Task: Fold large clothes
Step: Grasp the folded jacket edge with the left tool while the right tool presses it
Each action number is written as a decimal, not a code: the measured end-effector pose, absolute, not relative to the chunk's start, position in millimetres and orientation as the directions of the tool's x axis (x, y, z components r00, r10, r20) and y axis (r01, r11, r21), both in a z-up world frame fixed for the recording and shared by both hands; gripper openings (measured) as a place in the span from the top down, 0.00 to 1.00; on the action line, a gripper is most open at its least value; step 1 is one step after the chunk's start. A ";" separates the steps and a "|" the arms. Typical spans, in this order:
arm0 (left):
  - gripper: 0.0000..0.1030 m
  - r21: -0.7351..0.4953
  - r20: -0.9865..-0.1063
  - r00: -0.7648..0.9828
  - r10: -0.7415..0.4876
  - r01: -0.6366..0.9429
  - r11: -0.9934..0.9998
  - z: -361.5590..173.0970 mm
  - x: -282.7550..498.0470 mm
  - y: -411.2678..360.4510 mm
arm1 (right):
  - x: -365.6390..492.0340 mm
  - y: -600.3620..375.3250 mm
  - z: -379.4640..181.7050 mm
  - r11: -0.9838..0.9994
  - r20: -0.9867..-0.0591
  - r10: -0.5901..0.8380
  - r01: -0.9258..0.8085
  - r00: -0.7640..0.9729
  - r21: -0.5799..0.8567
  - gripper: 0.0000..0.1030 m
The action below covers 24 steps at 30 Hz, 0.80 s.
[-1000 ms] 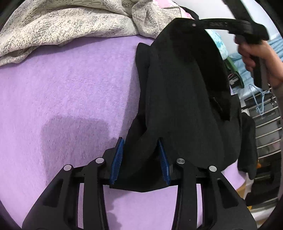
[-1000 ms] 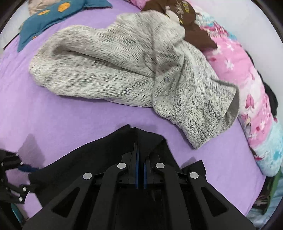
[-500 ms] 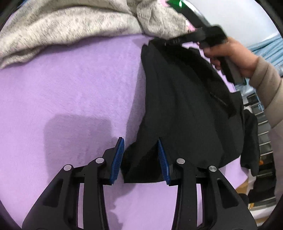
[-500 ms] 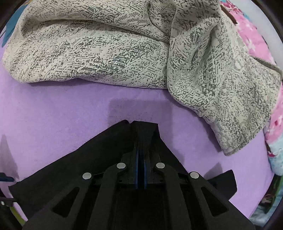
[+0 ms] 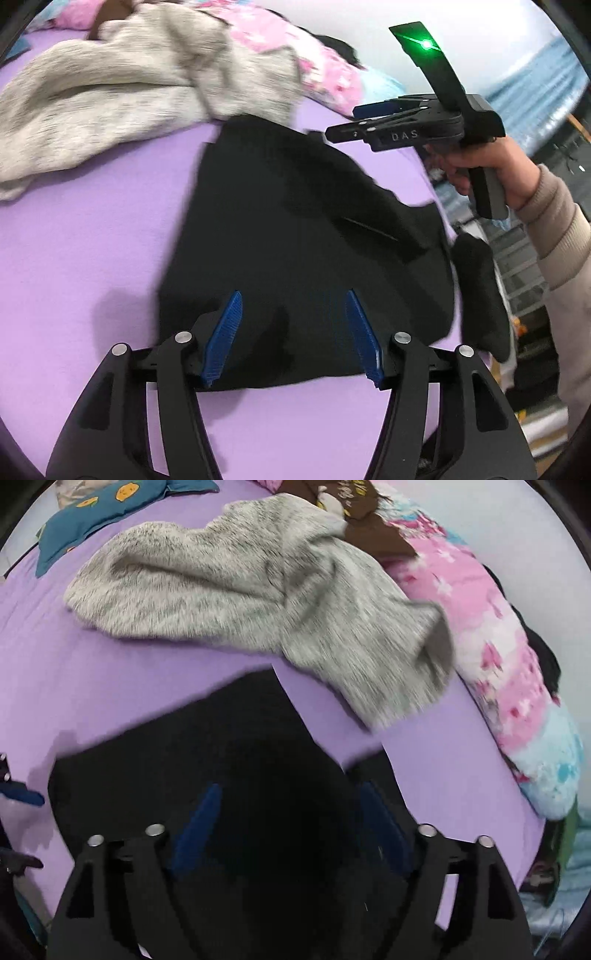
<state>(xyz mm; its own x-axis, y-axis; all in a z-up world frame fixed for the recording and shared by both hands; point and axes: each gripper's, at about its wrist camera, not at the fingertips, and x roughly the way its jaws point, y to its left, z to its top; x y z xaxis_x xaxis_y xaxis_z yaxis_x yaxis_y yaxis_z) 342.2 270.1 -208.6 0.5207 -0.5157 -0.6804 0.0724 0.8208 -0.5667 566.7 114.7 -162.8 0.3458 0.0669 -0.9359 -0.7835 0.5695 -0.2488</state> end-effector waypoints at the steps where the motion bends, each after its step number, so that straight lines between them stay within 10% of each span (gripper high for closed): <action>1: 0.45 -0.565 -0.679 0.515 -0.523 0.088 0.821 -208.0 343.8 259.3 | 565.9 96.3 -162.5 0.576 -0.937 0.051 -0.777 0.345 -0.254 0.20; 24: 0.45 -0.539 -0.735 0.352 -0.580 0.216 0.814 -262.2 373.7 151.2 | 592.5 -91.3 -255.3 0.720 -0.986 0.015 -0.686 0.164 -0.103 0.41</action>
